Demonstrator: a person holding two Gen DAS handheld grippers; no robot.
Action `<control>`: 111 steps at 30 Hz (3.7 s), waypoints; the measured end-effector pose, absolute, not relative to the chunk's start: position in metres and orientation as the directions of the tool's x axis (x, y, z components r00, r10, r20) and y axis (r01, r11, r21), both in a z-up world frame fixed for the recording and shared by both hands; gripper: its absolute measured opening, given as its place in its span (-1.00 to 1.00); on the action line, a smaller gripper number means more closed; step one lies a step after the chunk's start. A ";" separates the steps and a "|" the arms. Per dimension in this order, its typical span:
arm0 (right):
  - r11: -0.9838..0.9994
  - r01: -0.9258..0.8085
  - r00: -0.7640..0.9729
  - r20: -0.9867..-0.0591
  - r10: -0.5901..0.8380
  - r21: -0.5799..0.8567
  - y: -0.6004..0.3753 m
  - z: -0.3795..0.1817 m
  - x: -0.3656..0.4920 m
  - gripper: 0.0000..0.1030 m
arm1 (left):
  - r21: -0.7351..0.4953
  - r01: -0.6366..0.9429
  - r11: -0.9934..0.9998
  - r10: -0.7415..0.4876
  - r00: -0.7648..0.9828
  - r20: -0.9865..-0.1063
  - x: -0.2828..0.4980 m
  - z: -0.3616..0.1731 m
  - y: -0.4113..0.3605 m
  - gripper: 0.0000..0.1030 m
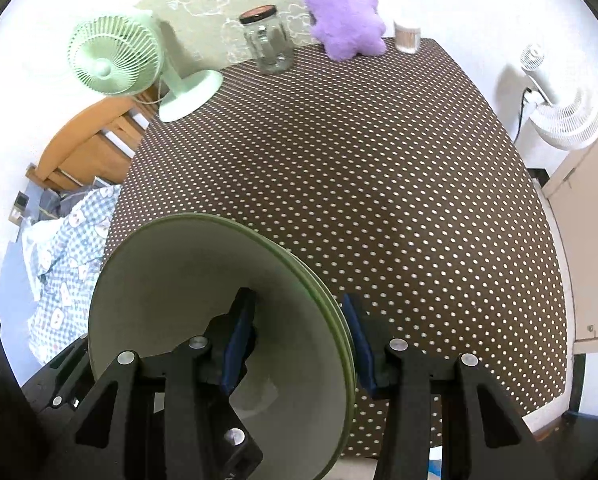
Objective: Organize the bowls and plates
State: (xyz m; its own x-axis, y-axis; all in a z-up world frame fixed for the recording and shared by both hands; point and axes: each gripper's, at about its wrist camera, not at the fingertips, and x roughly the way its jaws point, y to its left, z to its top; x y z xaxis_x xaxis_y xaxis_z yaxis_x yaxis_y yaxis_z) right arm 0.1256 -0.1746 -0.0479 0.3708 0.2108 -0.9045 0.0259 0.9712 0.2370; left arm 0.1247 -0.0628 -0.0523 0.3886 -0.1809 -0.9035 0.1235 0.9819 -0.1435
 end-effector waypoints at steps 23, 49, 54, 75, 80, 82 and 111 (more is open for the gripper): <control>0.974 -0.010 0.299 -0.928 0.220 0.228 -0.072 -0.064 0.153 -0.04 | -0.163 0.061 0.985 -0.174 0.339 -0.924 0.141 -0.071 0.039 0.20; 0.981 0.061 0.227 -0.959 0.169 0.187 -0.040 -0.099 0.176 -0.04 | -0.165 0.095 0.982 -0.186 0.288 -0.939 0.157 -0.097 0.064 0.17; 0.979 0.067 0.236 -0.956 0.172 0.193 -0.041 -0.100 0.175 0.00 | -0.165 0.106 0.981 -0.189 0.293 -0.937 0.157 -0.097 0.065 0.16; 0.986 0.024 0.356 -0.923 0.148 0.168 -0.039 -0.070 0.157 0.51 | -0.091 0.150 0.984 -0.140 0.359 -0.923 0.151 -0.080 0.075 0.66; 0.987 0.005 0.420 -0.896 0.143 0.160 -0.043 -0.051 0.148 0.54 | -0.043 0.094 0.995 -0.078 0.416 -0.906 0.143 -0.063 0.076 0.68; 0.986 -0.007 0.447 -0.881 0.154 0.169 -0.050 -0.043 0.143 0.55 | -0.033 0.075 0.997 -0.064 0.451 -0.890 0.138 -0.055 0.076 0.68; 0.994 0.025 0.764 -0.643 0.049 0.105 -0.186 0.030 0.005 0.77 | -0.009 -0.024 1.000 0.013 0.778 -0.629 0.007 0.023 0.012 0.87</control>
